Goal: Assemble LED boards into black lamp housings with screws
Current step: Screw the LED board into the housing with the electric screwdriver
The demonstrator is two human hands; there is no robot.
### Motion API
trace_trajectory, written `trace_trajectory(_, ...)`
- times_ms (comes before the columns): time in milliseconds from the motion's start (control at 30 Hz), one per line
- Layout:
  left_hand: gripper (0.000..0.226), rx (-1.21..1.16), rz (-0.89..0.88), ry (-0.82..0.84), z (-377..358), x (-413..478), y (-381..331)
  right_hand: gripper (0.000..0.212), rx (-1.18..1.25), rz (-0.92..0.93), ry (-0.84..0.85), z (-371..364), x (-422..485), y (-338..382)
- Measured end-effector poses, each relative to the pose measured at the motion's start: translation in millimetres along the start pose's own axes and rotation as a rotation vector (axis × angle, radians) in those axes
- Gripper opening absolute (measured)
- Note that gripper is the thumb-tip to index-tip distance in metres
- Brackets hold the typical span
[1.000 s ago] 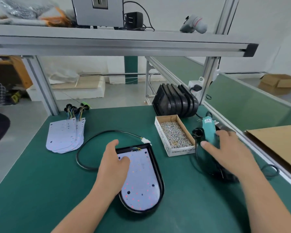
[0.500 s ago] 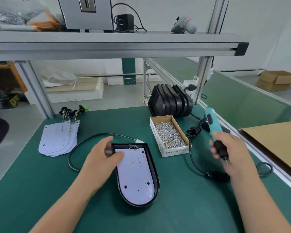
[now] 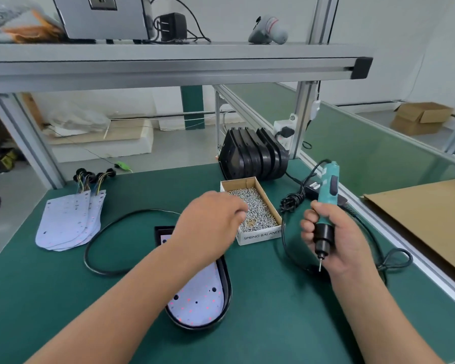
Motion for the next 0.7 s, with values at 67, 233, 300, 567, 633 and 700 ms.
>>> trace_trajectory(67, 0.023, 0.127, -0.012, 0.146, -25.4, 29.6, -8.8, 0.016, -0.007, -0.006, 0.000, 0.5, -0.7, -0.3)
trace_trajectory(233, 0.017, 0.174, 0.037, 0.409, -66.9, 55.1, 2.6, 0.011, 0.013, -0.016, -0.035, 2.2, -0.9, -0.4)
trace_trajectory(300, 0.020, 0.133, 0.053, 0.438, -69.5, 58.6, 6.9, 0.011, 0.016, -0.018, -0.032, 1.1, -0.6, -0.8)
trace_trajectory(567, 0.008, 0.114, 0.068, 0.452, -78.2, 72.4, 15.8, 0.010, 0.016, -0.004, -0.037, 3.1, -0.3, 0.9)
trace_trajectory(633, 0.007, 0.071, 0.101, 0.410, -77.6, 70.7, 21.6, 0.009, 0.017, -0.002, -0.044, 4.1, 0.1, 1.6)
trace_trajectory(700, 0.008, 0.024, 0.125, 0.376, -77.0, 68.2, 27.0, 0.009, 0.019, 0.000, -0.044, 3.6, -0.3, 1.7)
Point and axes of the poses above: each hand's wrist, its own x-axis towards the middle knuckle, its own z-axis out of the back of the hand, y = z × x, the point moved 7 cm from there along x, towards the middle knuckle, and after that the axes turned 10 degrees about -x, right-handed, at the moved point
